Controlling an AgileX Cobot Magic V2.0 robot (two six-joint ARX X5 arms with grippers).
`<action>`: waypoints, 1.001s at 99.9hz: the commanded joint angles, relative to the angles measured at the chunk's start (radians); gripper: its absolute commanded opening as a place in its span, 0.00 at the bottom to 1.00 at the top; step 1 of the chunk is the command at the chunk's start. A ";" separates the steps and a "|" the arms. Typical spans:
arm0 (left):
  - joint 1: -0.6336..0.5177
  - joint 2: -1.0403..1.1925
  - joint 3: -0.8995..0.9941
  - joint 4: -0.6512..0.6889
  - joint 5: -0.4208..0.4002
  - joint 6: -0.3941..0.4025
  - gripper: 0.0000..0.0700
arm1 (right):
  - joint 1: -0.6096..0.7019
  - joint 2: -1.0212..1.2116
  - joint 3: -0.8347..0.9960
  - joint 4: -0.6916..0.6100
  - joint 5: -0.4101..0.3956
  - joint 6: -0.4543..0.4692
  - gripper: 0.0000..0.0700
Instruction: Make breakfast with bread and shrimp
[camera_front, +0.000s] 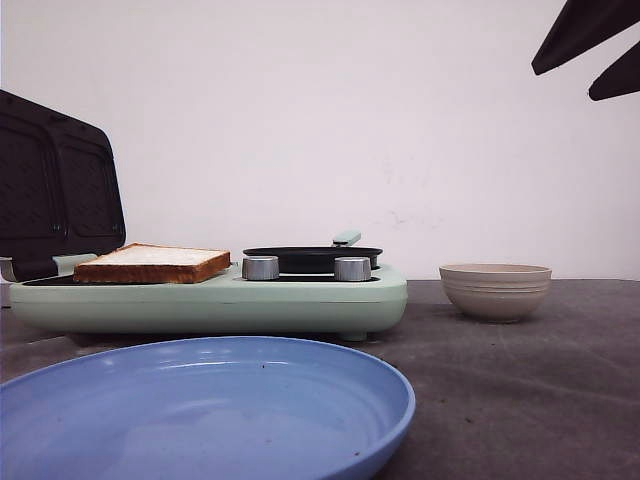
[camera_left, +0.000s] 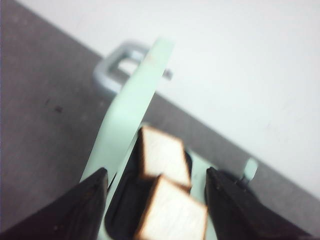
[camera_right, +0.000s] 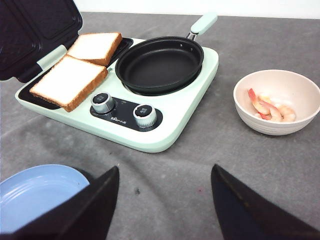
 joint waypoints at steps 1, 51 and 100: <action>0.033 0.055 0.047 0.010 0.034 -0.008 0.45 | 0.006 0.006 0.005 0.006 -0.003 0.006 0.51; 0.282 0.514 0.323 0.069 0.388 -0.173 0.45 | 0.006 0.006 0.005 0.030 -0.003 0.006 0.51; 0.319 0.733 0.327 0.176 0.428 -0.238 0.45 | 0.006 0.006 0.005 0.032 -0.001 0.006 0.51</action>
